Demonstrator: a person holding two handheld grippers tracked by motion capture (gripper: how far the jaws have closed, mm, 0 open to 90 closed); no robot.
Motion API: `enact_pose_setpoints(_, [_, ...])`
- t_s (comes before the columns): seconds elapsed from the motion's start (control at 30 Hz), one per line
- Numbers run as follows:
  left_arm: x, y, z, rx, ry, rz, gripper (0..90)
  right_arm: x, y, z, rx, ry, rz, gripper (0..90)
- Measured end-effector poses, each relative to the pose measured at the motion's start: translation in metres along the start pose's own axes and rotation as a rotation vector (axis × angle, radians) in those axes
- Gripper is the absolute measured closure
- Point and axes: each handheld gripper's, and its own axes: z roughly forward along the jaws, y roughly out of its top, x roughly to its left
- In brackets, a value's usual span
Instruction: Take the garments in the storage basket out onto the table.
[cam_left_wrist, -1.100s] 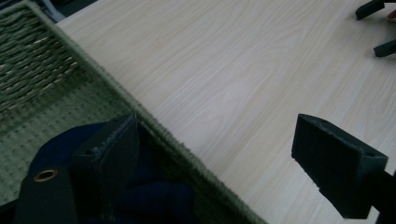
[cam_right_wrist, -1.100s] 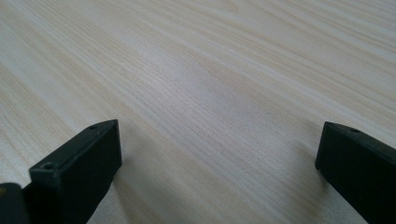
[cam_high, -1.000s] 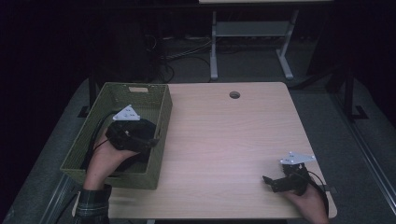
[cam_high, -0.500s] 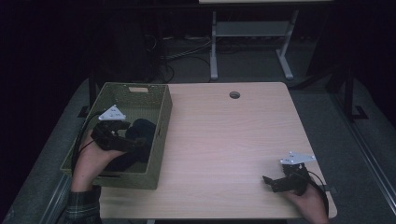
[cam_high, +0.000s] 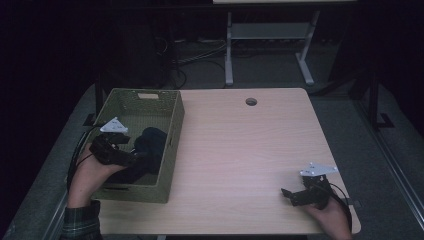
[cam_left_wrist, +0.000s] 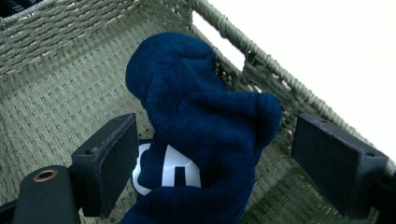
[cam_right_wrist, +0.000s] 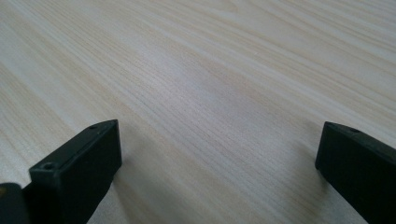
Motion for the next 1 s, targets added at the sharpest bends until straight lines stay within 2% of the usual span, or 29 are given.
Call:
enact_pose_setpoints(0.17, [0.003,-0.004,0.008,0.045,-0.006,0.031,14.4,0.000,0.000,0.000,0.000,0.000,0.000,0.1])
enact_pose_setpoints(0.7, [0.007,-0.011,0.036,0.132,-0.017,0.043,13.5,0.000,0.000,0.000,0.000,0.000,0.000,0.0])
enact_pose_setpoints(0.87, [0.009,-0.012,0.046,0.174,-0.017,0.053,12.9,0.000,0.000,0.000,0.000,0.000,0.000,0.0])
enact_pose_setpoints(1.0, [0.012,-0.012,0.051,0.184,-0.022,0.064,12.8,0.000,0.000,0.000,0.000,0.000,0.001,0.0])
